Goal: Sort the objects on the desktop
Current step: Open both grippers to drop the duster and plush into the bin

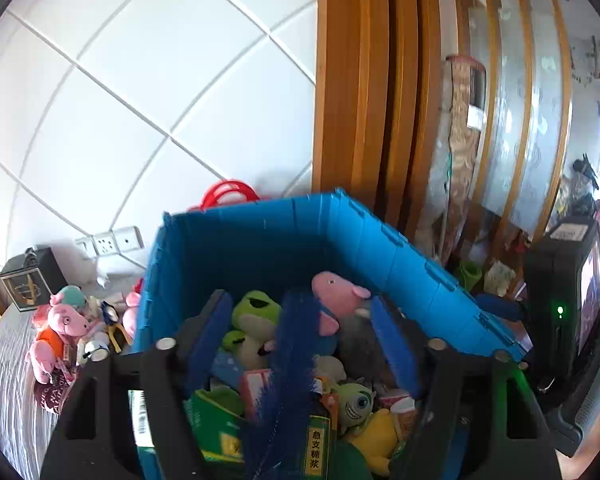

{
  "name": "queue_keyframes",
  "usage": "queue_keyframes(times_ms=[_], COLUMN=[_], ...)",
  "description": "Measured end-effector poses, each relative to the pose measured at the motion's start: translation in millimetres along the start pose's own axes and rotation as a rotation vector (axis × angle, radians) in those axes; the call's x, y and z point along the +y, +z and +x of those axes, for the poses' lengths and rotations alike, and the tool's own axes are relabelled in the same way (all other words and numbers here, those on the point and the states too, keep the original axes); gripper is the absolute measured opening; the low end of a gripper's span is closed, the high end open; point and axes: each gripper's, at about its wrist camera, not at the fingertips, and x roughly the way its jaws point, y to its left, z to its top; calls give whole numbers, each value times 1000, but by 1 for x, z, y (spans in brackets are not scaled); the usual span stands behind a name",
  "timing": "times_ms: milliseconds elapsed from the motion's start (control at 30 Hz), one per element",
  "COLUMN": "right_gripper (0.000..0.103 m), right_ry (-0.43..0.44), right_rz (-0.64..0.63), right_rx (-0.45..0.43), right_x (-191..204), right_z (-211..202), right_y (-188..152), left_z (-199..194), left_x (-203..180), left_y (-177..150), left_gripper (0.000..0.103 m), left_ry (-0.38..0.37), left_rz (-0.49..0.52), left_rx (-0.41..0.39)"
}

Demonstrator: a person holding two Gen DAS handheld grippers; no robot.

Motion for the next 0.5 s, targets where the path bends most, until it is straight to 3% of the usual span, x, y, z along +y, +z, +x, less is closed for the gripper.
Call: queue_keyframes(times_ms=[100,267,500], right_gripper=[103,103,103], right_ry=[0,-3,24], right_rz=[18,45,75], right_rx=[-52,-126,-242], right_x=[2,11,35], right_z=[-17,-41,-78], right_y=[-8,-18,-26], left_z=[-20,-51,-86], left_x=[6,21,59], left_y=[-5,-16,-30], left_gripper=[82,89,90], left_ry=[9,29,78], left_rz=[-9,-35,-99], left_rx=[-54,-131,-208])
